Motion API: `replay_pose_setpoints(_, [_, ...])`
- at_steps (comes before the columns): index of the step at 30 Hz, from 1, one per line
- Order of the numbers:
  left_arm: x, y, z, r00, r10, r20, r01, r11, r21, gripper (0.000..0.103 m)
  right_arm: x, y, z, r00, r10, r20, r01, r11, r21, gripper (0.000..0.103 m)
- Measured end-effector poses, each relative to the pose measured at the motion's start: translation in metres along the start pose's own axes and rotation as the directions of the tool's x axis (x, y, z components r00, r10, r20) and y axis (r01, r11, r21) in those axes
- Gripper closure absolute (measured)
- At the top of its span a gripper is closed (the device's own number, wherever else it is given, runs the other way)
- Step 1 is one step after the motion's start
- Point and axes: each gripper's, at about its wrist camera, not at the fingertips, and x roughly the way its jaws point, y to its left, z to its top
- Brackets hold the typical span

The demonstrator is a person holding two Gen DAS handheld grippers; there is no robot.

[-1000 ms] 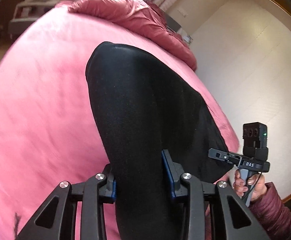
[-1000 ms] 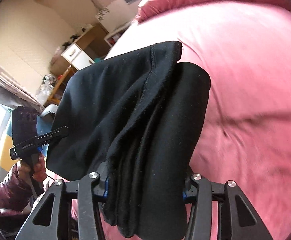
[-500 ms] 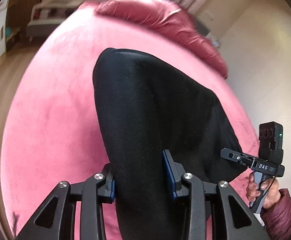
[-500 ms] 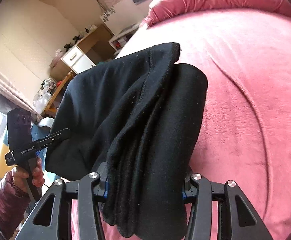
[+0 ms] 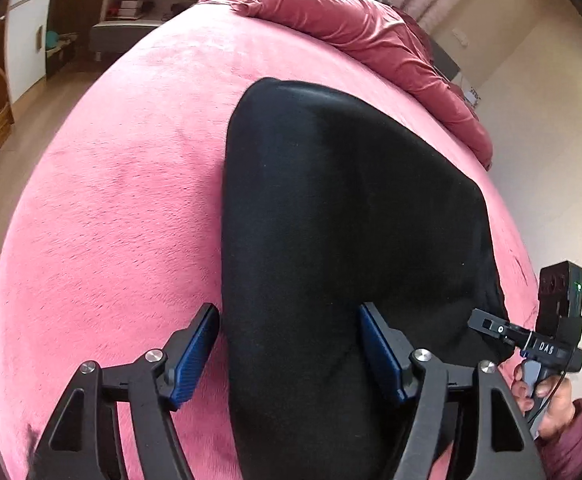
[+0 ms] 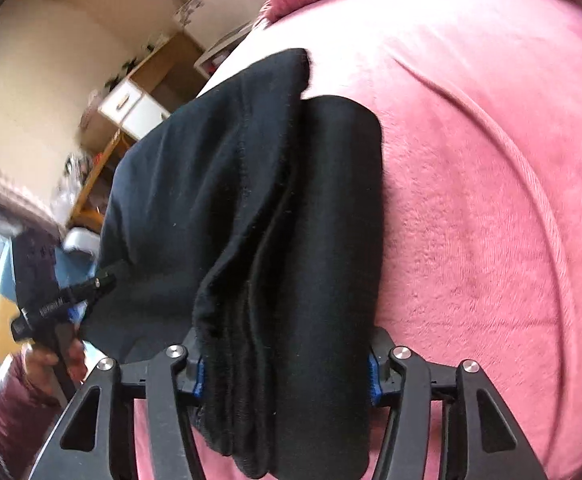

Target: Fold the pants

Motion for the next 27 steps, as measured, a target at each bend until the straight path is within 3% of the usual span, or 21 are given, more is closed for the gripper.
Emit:
replay_pose_setpoints(3, [-0.012, -0.012, -0.004, 0.997, 0.072, 0.031, -0.073, 0.997, 0.036, 0.030, -0.008, 0.000, -0.007, 0.999, -0.046, 0.014, 0.046, 0.999, -0.010, 0.037])
replay_pose_setpoints(5, [-0.019, -0.022, -0.006, 0.992, 0.116, 0.051, -0.118, 0.992, 0.044, 0.030, -0.012, 0.002, -0.012, 0.996, -0.087, 0.016, 0.087, 0.996, 0.021, 0.025])
replay_pose_setpoints(13, [-0.049, -0.047, -0.024, 0.972, 0.179, 0.152, -0.189, 0.981, 0.053, 0.030, -0.050, 0.024, -0.017, 0.974, -0.205, 0.101, 0.207, 0.978, -0.009, 0.025])
replay_pose_setpoints(19, [-0.066, -0.061, -0.040, 0.948, 0.229, 0.223, -0.248, 0.967, 0.064, 0.030, -0.073, 0.040, -0.029, 0.952, -0.261, 0.161, 0.266, 0.964, -0.010, 0.024])
replay_pose_setpoints(27, [-0.095, -0.069, -0.063, 0.913, 0.280, 0.298, -0.312, 0.948, 0.065, 0.030, -0.095, 0.066, -0.049, 0.902, -0.358, 0.240, 0.372, 0.928, -0.016, 0.022])
